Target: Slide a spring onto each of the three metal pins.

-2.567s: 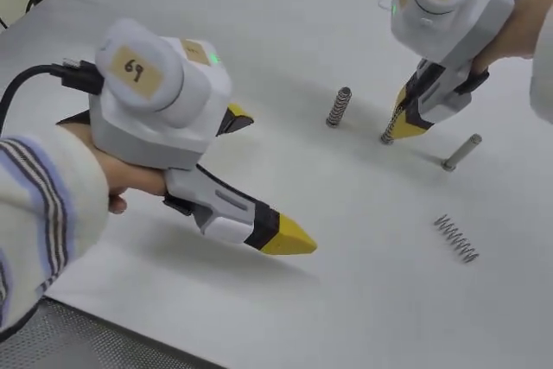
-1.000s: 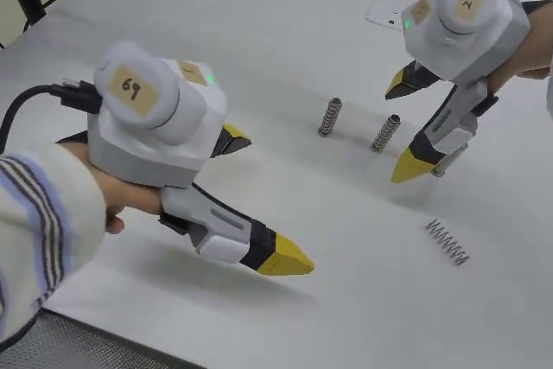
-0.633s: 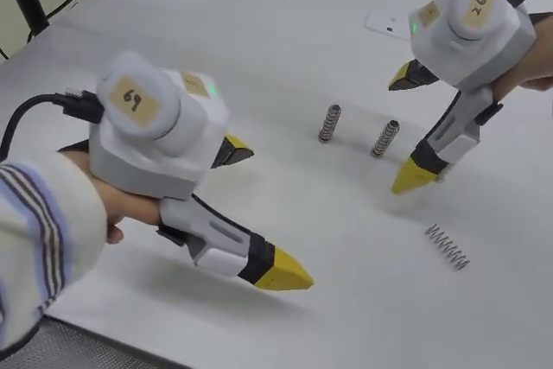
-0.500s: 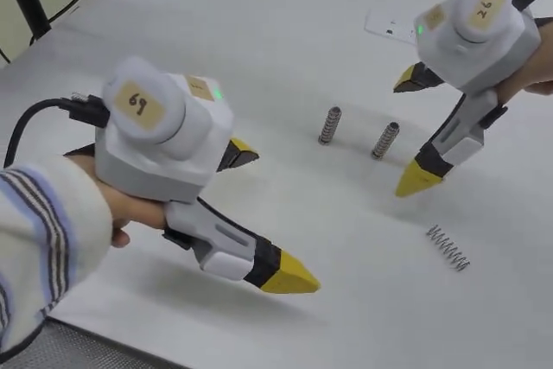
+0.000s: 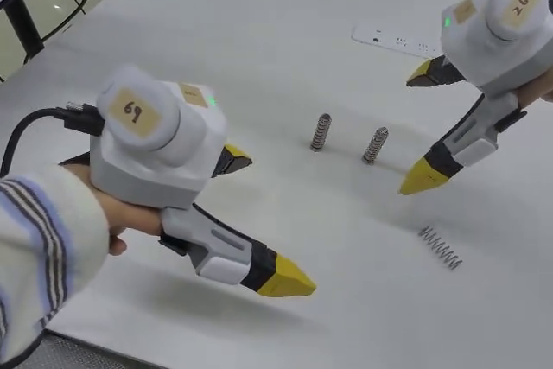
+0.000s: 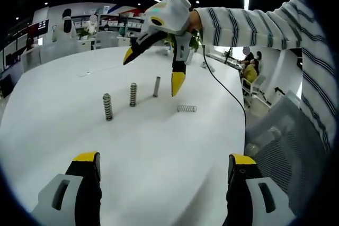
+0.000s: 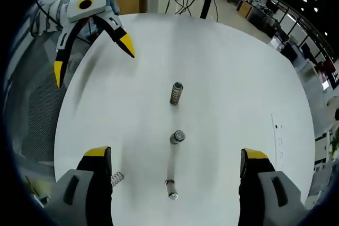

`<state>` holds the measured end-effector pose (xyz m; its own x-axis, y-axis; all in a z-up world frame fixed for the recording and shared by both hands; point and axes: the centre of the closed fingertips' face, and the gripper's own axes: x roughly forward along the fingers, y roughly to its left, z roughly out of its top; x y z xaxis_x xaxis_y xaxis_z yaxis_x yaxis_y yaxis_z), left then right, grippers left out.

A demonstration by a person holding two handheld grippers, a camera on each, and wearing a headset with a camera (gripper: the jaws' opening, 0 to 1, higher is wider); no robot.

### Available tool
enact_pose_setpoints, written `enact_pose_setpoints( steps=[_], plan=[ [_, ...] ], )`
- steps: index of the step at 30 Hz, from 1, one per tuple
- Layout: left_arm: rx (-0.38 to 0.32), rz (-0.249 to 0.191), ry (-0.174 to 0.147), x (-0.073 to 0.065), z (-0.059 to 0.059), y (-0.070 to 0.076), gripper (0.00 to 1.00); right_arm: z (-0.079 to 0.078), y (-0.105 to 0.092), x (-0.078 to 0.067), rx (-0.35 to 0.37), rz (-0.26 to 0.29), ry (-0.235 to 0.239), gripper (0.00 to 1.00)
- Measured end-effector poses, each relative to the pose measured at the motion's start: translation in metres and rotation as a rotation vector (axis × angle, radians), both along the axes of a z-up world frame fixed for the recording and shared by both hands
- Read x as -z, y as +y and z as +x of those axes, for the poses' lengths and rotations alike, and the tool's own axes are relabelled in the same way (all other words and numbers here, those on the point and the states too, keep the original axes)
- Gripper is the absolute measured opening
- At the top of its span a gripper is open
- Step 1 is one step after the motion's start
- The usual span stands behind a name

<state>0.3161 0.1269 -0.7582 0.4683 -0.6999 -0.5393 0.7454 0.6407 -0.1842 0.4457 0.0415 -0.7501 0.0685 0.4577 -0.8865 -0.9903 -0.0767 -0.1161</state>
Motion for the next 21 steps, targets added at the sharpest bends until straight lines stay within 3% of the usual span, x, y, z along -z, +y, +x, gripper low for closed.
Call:
enact_pose_setpoints(
  steps=[2, 13, 21],
  plan=[
    [0.0, 0.005, -0.002, -0.001, 0.0, 0.001, 0.98, -0.001, -0.002, -0.005, 0.025, 0.038, 0.001, 0.99],
    [-0.018, 0.004, 0.006, -0.002, 0.002, 0.006, 0.98, -0.009, -0.027, -0.021, 0.101, 0.091, -0.066, 0.99],
    [-0.033, 0.004, -0.007, -0.007, 0.006, 0.012, 0.98, -0.014, -0.037, -0.038, 0.212, 0.195, -0.093, 0.99]
  ],
)
